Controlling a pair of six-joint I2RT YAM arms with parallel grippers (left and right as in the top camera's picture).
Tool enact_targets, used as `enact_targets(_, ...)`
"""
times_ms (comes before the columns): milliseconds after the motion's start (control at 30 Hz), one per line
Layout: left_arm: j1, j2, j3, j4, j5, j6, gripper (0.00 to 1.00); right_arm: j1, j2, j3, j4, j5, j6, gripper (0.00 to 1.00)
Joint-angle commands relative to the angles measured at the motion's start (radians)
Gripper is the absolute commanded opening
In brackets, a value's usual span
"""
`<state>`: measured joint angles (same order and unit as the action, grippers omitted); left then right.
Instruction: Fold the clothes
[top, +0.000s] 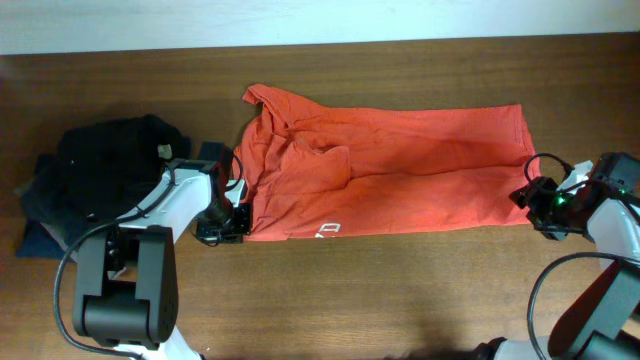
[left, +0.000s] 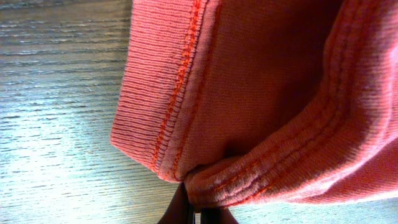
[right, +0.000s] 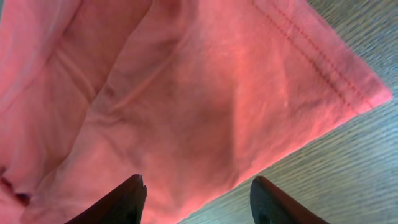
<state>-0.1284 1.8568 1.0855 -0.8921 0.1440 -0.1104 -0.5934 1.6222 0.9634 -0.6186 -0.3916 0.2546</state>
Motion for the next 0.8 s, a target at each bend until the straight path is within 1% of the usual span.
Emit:
enact_targets(0, 0.003, 0.020, -0.026, 0.017, -0.014, -0.010, 0.01, -0.011, 0.039, 0.004, 0.019, 0.082, -0.008, 0.63)
enact_targets(100, 0.003, 0.020, -0.026, 0.017, -0.014, -0.010, 0.01, -0.052, 0.057, 0.004, 0.043, 0.120, 0.027, 0.66)
enact_targets(300, 0.003, 0.020, -0.026, 0.015, -0.014, -0.010, 0.01, -0.162, 0.109, 0.004, 0.108, 0.091, 0.072, 0.65)
enact_targets(400, 0.003, 0.020, -0.026, 0.020, -0.014, -0.010, 0.01, -0.168, 0.143, 0.004, 0.146, 0.058, 0.073, 0.65)
enact_targets(433, 0.003, 0.020, -0.026, 0.020, -0.014, -0.010, 0.01, -0.164, 0.154, 0.004, 0.152, 0.056, 0.076, 0.63)
enact_targets(467, 0.003, 0.020, -0.026, 0.020, -0.014, -0.010, 0.01, -0.160, 0.167, 0.004, 0.157, 0.056, 0.077, 0.58)
enact_targets(567, 0.003, 0.020, -0.026, 0.013, -0.014, -0.010, 0.01, -0.151, 0.203, 0.004, 0.186, 0.055, 0.104, 0.57)
enact_targets(633, 0.003, 0.020, -0.026, 0.012, -0.012, -0.010, 0.01, -0.148, 0.225, 0.004, 0.212, 0.040, 0.120, 0.51)
enact_targets(667, 0.003, 0.020, -0.026, 0.013, -0.010, -0.010, 0.01, -0.148, 0.232, 0.004, 0.217, 0.031, 0.122, 0.45)
enact_targets(700, 0.003, 0.020, -0.026, 0.012, -0.011, -0.010, 0.01, -0.148, 0.234, 0.004, 0.216, 0.023, 0.124, 0.33)
enact_targets(767, 0.003, 0.020, -0.026, 0.010, -0.011, -0.018, 0.01, -0.148, 0.231, 0.005, 0.211, 0.013, 0.124, 0.17)
